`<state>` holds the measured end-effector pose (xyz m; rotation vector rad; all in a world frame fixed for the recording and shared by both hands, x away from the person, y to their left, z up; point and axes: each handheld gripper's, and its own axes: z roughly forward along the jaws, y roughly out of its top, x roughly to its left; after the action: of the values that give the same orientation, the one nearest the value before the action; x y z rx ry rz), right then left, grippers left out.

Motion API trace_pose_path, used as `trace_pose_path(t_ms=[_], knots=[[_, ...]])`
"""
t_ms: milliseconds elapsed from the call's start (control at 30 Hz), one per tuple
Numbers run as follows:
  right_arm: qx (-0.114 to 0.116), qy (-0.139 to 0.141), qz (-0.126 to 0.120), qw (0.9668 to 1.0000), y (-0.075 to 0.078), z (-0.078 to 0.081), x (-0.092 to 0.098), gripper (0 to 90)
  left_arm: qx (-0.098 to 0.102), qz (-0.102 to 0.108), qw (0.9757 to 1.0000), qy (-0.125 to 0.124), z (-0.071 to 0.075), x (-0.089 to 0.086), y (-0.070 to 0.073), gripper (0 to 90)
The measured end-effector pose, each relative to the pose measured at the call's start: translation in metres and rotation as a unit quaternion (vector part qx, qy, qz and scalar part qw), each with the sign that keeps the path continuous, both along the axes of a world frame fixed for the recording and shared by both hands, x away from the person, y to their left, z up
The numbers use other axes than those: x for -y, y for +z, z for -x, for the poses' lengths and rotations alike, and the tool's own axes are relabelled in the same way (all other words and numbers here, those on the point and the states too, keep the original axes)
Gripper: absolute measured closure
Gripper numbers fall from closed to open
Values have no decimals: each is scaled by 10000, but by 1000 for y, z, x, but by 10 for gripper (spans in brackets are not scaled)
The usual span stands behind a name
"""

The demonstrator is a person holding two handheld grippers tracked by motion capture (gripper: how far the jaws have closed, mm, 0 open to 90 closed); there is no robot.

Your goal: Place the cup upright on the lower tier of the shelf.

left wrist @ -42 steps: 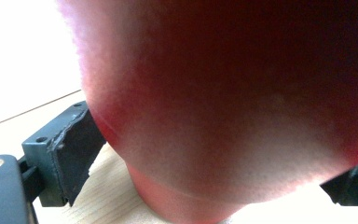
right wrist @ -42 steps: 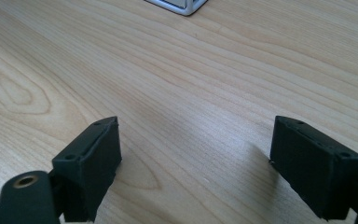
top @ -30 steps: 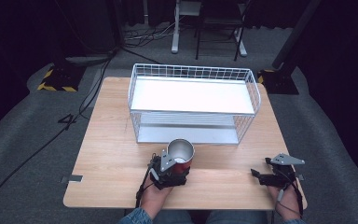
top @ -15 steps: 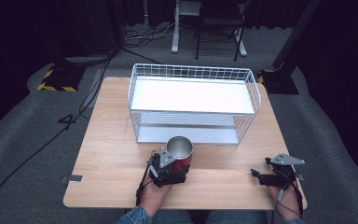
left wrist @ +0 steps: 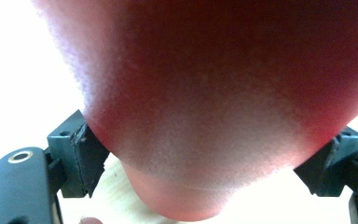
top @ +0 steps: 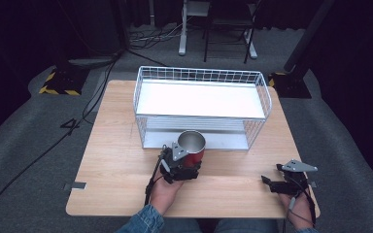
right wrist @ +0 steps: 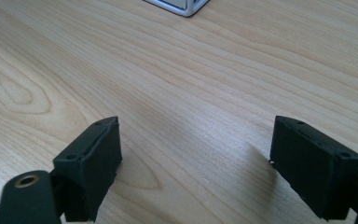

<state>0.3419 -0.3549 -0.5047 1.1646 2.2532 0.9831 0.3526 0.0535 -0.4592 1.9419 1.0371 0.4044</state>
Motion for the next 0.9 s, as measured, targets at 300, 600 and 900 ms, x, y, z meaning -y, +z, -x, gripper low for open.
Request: trace_pose_path(t_ms=[300, 600, 900], knots=[[21, -2, 10, 10000, 0, 0, 0, 168, 65, 175, 9996, 214, -23, 2, 12, 165], [32, 27, 24, 10000, 0, 1, 0, 169, 155, 80, 9991, 395, -45, 7, 11, 165], [53, 19, 32, 10000, 0, 1, -1, 170, 251, 113, 9981, 547, -62, 14, 10, 165]])
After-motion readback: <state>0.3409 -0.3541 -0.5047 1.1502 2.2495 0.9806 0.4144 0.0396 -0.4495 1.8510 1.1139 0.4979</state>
